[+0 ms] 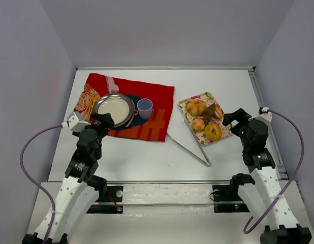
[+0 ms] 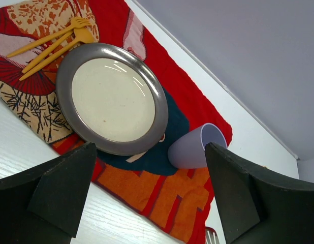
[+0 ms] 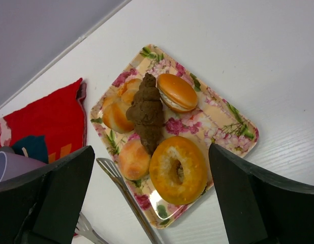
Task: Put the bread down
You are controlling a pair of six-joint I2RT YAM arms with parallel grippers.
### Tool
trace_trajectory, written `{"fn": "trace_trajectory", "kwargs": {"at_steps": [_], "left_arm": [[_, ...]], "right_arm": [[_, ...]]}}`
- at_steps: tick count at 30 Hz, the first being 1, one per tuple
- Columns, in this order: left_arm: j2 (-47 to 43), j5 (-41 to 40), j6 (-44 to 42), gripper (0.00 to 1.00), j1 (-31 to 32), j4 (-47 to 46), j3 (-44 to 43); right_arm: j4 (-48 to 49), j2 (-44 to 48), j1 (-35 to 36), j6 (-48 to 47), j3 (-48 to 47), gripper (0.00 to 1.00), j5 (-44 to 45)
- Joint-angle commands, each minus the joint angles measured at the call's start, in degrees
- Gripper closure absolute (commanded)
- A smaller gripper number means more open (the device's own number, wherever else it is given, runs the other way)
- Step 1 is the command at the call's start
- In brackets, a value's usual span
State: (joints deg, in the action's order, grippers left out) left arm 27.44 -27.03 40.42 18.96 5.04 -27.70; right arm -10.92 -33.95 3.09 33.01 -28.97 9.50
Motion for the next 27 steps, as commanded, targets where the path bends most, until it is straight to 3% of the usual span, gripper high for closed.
{"fn": "trace_trajectory", "kwargs": {"at_steps": [1, 2, 6, 8, 12, 18, 22, 27], "left_arm": [[-0.6, -1.1, 0.4, 0.01, -0.2, -1.8, -0.4], [-0.6, -1.2, 0.5, 0.01, -0.2, -2.0, -0.2], [0.2, 0.5, -0.3, 0.01, -0.1, -3.1, -0.2], [0.6, 2.1, -0.6, 0.01, -0.1, -3.8, -0.2], [1.7, 2.7, -1.6, 0.01, -0.2, -4.6, -0.3], [2.3, 4.1, -2.5, 0.01, -0.1, -4.7, -0.5], [1.9, 5.4, -3.0, 0.01, -0.2, -4.6, -0.2], [1.1, 4.7, -3.2, 0.01, -0.2, -4.7, 0.0]], "right_arm": [[3.2, 1.9, 0.3, -1.2, -1.7, 0.0, -1.9], [3.3, 2.2, 0.3, -2.2, -1.5, 0.0, -3.4], [5.3, -0.4, 0.3, -6.5, -3.2, 0.0, -28.0], [1.6, -3.2, 2.1, -7.5, -4.9, 0.0, -30.9], [-4.8, -13.5, 11.8, -13.0, -8.8, 0.0, -21.5], [-20.8, -30.4, 36.5, -24.3, -23.7, 0.0, -2.7], [-30.2, -41.9, 40.4, -29.0, -34.5, 0.0, 4.2], [-38.0, -51.3, 41.1, -34.4, -37.0, 0.0, 6.7]]}}
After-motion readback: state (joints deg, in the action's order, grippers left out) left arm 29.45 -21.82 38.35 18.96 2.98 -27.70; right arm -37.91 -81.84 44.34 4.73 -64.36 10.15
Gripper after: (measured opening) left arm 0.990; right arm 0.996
